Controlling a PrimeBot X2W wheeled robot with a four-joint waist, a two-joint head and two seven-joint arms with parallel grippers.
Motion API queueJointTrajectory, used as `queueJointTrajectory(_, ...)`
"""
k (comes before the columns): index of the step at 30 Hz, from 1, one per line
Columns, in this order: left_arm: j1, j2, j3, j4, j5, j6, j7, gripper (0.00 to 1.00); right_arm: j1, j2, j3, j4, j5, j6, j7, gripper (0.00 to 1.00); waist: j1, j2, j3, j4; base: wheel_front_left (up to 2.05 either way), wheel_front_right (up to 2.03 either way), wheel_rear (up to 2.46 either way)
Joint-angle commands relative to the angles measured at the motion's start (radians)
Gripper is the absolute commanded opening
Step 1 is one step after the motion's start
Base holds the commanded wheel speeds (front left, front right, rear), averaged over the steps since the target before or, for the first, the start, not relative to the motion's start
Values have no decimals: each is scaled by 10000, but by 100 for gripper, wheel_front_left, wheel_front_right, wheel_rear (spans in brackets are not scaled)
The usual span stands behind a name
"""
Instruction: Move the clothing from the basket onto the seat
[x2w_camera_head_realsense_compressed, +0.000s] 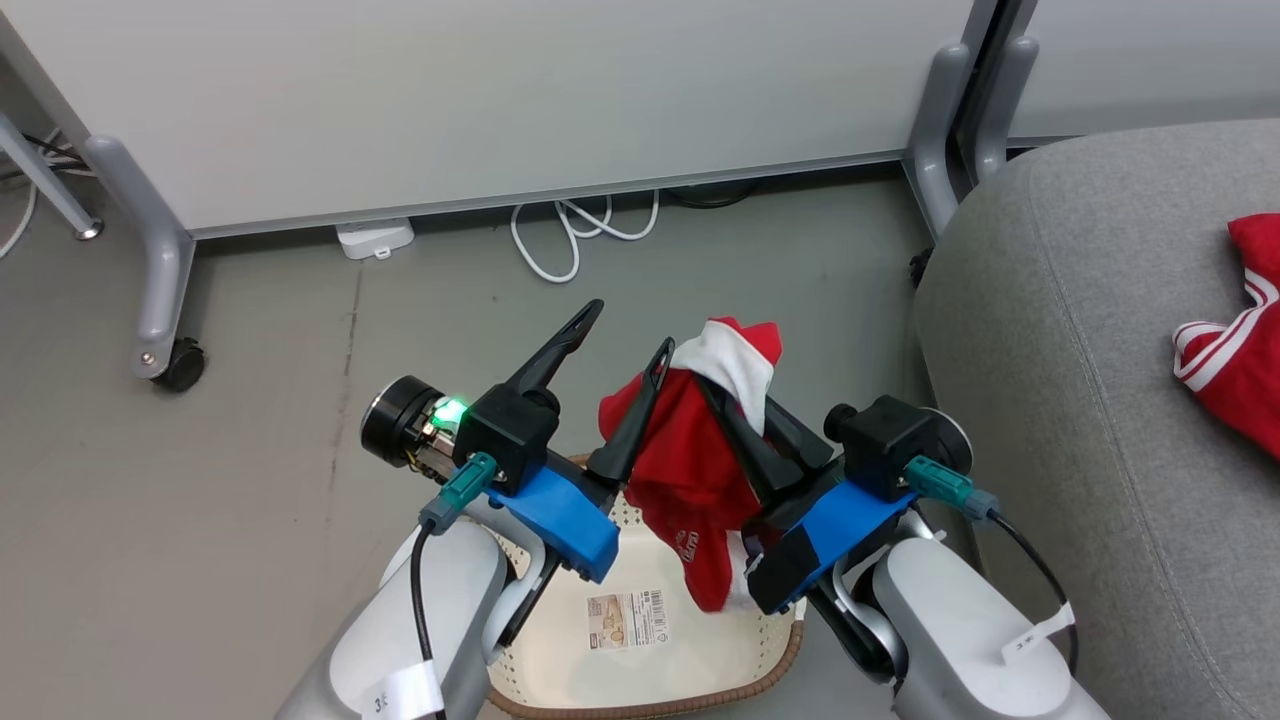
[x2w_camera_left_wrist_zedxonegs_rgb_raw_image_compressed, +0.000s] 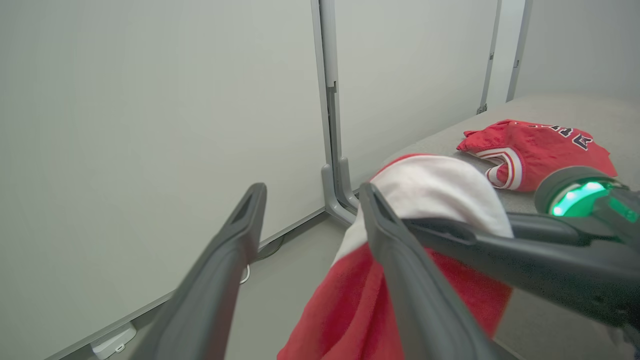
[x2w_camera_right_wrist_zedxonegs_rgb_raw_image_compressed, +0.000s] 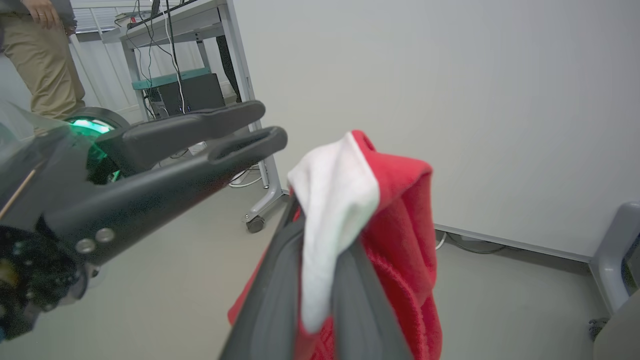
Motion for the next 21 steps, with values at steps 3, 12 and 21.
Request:
queueJointTrajectory(3, -141, 54, 158, -108, 159, -13, -26, 100, -198, 9, -359, -178, -41, 1, -1, 0, -1, 0, 194, -257, 0, 0, 0)
queueJointTrajectory(12, -224, 211, 138, -249, 234, -14, -26, 100, -40, 8, -1283, -739, -354, 1, 0, 0, -1, 0, 602, -1040, 0, 0, 0)
queueJointTrajectory(21, -359, 436, -78, -417, 161, -14, -26, 100, 280, 8, -2278, -1518, -830, 1, 0, 0, -1, 0, 1017, -2190, 0, 0, 0)
